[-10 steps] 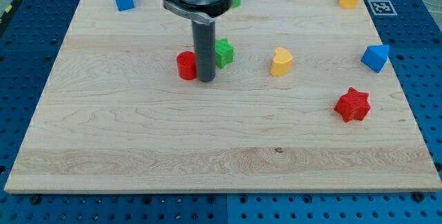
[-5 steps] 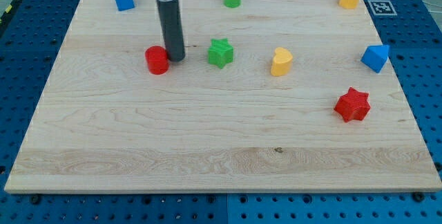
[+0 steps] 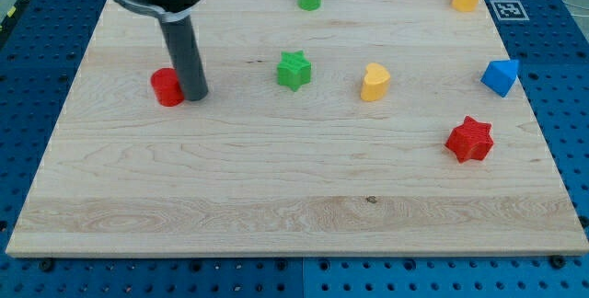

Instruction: Slide the red circle to the center left

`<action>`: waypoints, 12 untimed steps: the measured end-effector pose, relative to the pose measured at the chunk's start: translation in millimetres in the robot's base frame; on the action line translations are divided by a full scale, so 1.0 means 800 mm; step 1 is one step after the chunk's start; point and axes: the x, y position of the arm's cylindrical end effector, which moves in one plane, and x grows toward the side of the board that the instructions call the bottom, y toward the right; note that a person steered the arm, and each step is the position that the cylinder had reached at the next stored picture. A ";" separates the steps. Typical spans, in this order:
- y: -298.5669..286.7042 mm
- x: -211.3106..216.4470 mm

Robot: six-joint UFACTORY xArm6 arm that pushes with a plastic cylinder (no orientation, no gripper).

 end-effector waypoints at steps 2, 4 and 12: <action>-0.045 0.000; -0.056 -0.031; -0.009 -0.045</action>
